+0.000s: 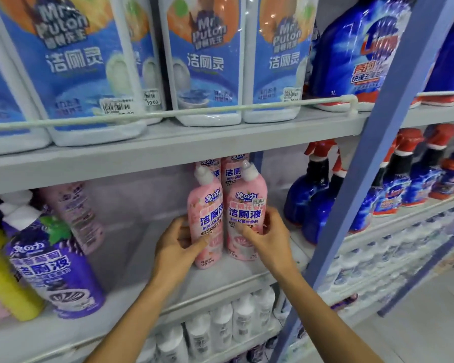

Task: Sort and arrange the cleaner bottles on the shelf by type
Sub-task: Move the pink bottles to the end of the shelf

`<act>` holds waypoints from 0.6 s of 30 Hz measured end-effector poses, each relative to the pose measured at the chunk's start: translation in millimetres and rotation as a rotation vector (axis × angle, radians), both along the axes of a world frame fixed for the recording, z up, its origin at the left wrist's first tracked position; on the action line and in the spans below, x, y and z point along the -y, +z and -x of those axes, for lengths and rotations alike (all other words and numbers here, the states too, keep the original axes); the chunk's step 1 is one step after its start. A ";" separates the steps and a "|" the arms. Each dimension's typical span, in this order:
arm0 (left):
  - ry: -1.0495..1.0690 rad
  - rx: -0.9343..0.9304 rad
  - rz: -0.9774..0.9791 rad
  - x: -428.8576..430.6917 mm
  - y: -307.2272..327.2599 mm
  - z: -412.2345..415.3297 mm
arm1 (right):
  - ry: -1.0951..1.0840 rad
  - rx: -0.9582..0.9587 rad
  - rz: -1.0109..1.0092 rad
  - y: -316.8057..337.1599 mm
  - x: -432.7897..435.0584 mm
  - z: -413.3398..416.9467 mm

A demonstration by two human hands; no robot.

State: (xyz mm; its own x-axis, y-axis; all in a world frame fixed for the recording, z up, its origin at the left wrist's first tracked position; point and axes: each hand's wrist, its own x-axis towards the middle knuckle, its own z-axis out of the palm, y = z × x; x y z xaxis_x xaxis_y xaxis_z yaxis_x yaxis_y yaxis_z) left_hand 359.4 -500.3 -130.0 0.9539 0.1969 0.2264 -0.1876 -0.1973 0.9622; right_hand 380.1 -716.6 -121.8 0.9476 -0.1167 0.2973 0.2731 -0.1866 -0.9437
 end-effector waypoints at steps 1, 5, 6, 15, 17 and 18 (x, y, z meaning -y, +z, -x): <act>0.011 0.010 -0.003 -0.9 -5.8 0.8 | -0.018 0.013 0.023 -3.7 1.0 2.6; -0.083 0.048 0.023 -2.6 -10.2 -14.4 | -0.025 0.026 0.082 -7.8 9.4 -6.7; -0.112 0.063 0.032 -3.6 -8.8 -21.1 | -0.017 0.037 0.107 -6.9 11.6 -13.2; -0.172 0.151 -0.048 -6.1 -8.2 -69.4 | 0.085 0.029 0.131 -4.8 11.8 -79.3; -0.139 0.158 -0.046 -2.8 -12.1 -77.7 | 0.116 -0.005 0.116 -3.7 9.9 -94.6; -0.120 0.157 -0.043 -0.9 -14.1 -81.3 | 0.125 -0.002 0.121 -4.7 9.4 -101.3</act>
